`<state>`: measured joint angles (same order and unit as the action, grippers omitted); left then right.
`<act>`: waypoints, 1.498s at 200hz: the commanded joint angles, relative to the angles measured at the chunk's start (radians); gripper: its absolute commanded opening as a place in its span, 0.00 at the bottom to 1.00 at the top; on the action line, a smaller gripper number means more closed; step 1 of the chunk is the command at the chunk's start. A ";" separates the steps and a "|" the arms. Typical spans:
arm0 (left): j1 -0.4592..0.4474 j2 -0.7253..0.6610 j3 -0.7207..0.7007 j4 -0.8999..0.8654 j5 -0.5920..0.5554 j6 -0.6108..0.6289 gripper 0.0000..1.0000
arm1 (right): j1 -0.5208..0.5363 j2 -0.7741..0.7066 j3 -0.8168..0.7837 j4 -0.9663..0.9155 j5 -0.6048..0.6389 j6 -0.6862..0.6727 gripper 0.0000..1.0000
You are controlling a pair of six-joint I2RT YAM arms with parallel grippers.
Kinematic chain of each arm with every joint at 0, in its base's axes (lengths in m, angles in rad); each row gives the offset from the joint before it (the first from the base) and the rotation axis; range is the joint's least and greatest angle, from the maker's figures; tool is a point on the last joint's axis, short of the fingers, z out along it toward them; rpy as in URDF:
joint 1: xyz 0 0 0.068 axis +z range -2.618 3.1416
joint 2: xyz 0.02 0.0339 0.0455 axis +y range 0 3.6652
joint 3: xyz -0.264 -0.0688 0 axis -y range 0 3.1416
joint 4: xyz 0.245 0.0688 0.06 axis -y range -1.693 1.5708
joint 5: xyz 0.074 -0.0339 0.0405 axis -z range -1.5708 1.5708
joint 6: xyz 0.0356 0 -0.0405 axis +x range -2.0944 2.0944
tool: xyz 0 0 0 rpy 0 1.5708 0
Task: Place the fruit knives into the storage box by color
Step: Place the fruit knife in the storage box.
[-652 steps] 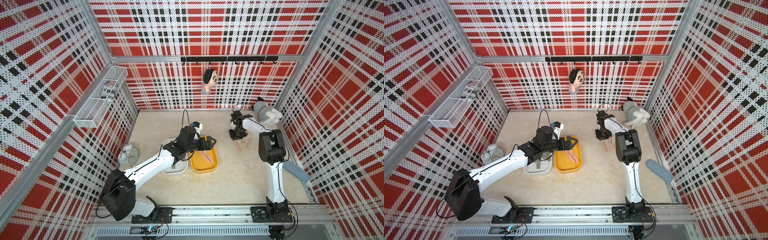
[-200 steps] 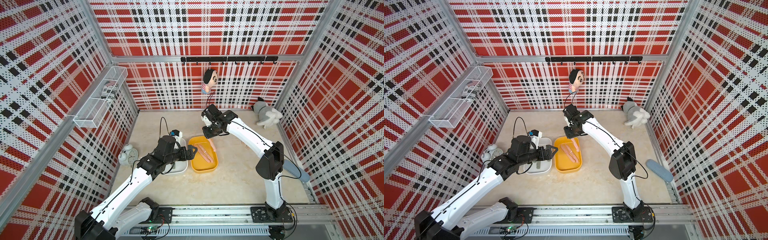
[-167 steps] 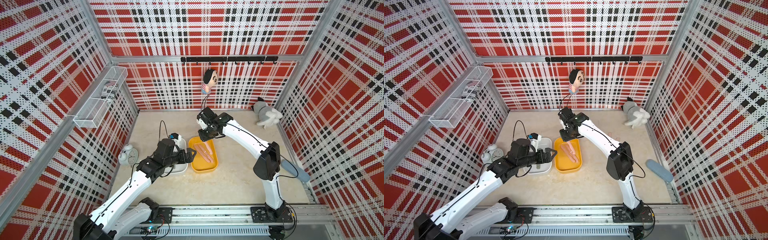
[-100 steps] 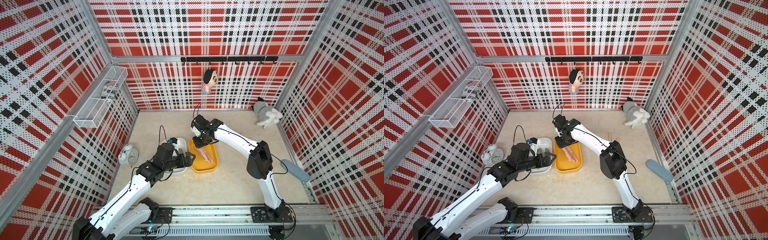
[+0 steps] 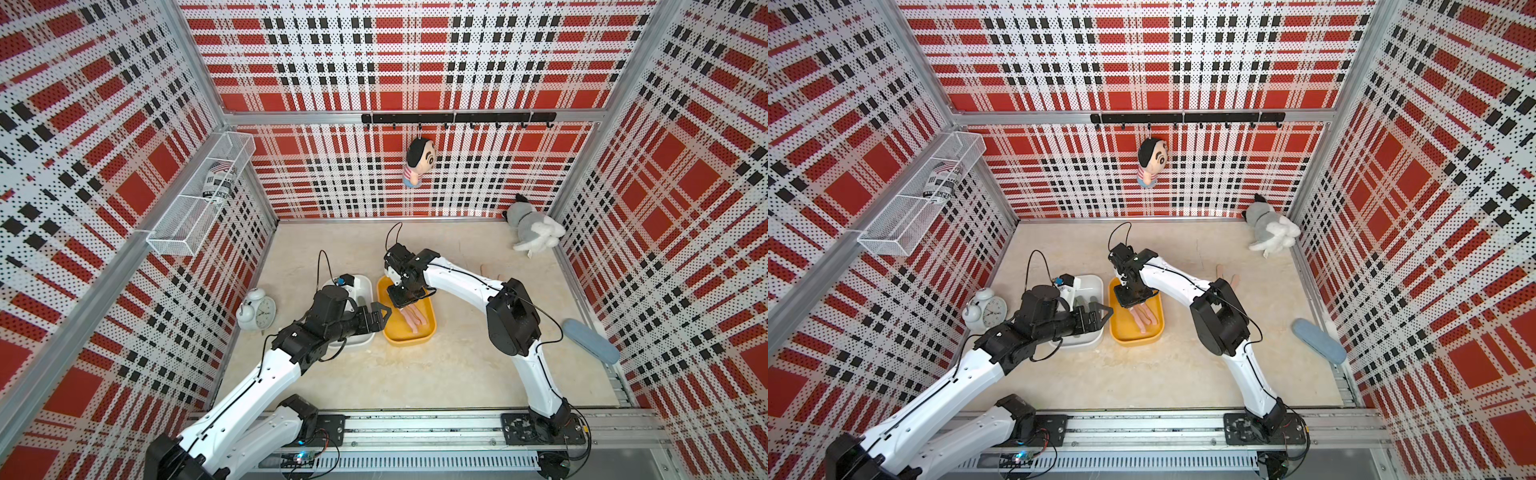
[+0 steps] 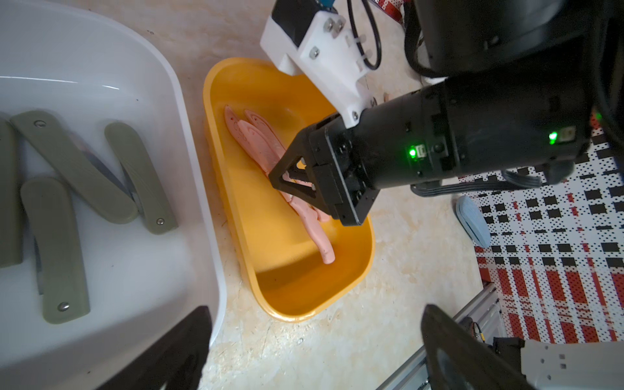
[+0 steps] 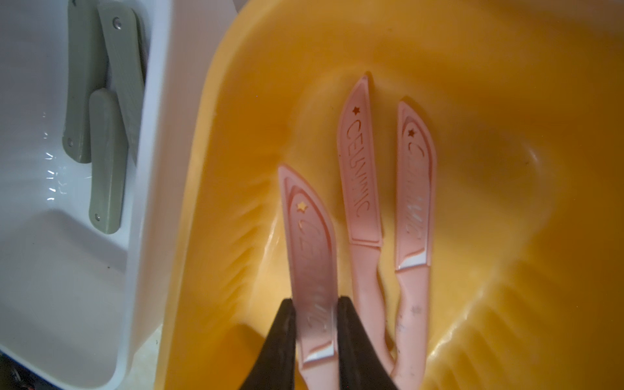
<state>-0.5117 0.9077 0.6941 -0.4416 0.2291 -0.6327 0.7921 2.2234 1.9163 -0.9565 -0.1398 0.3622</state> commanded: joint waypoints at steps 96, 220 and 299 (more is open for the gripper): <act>-0.005 -0.021 -0.015 0.020 -0.004 -0.009 0.98 | 0.007 0.001 0.011 0.013 0.026 0.007 0.61; -0.013 -0.031 0.050 0.013 -0.028 -0.005 0.98 | -0.029 -0.127 -0.022 0.006 0.084 -0.005 0.78; -0.023 0.124 0.248 0.107 -0.006 0.022 0.98 | -0.187 -0.324 -0.135 0.072 0.126 0.012 0.77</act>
<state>-0.5259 0.9676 0.8799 -0.4110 0.2058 -0.6342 0.6720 1.9678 1.8256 -0.9180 -0.0467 0.3611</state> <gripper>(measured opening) 0.984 0.771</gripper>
